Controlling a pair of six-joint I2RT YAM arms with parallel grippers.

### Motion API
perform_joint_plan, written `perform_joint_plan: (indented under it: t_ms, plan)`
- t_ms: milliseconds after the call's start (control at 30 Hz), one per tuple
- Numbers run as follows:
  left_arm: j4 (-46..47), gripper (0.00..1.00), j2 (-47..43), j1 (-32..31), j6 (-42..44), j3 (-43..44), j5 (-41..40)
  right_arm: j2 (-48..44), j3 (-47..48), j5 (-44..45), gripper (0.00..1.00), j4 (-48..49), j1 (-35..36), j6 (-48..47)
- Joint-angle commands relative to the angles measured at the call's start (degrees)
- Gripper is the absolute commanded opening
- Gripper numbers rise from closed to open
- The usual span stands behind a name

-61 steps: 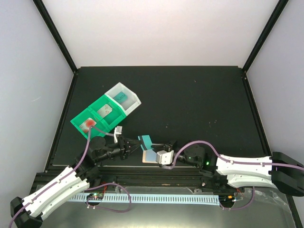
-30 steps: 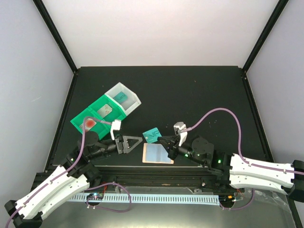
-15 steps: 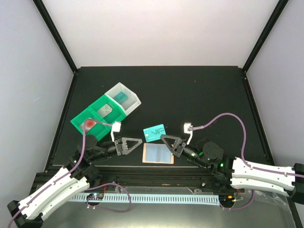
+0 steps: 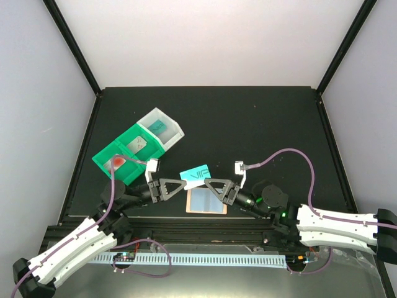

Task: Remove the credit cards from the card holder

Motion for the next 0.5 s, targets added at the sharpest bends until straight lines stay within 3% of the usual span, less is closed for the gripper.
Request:
perform_joint_plan:
  t_ms: [0,100,267,467]
  plan:
    - [1.69,0.02,-0.70,0.20,0.19,0.77,0.04,-0.09,0.81,-0.39,0.01,-0.60,0.24,0.99]
    - [0.96,0.02,-1.35,0.20,0.52,0.68,-0.86,-0.77,0.57,0.54,0.04,-2.42,0.21,0.97]
    - [-4.73,0.02,-1.66,0.20,3.42,2.57,-2.88,-3.03,1.03,2.69,0.21,-9.74,0.28,0.12]
    - [-12.19,0.01,-2.49,0.23,6.07,4.20,-8.33,-6.02,1.43,3.63,0.63,-19.67,0.28,-2.82]
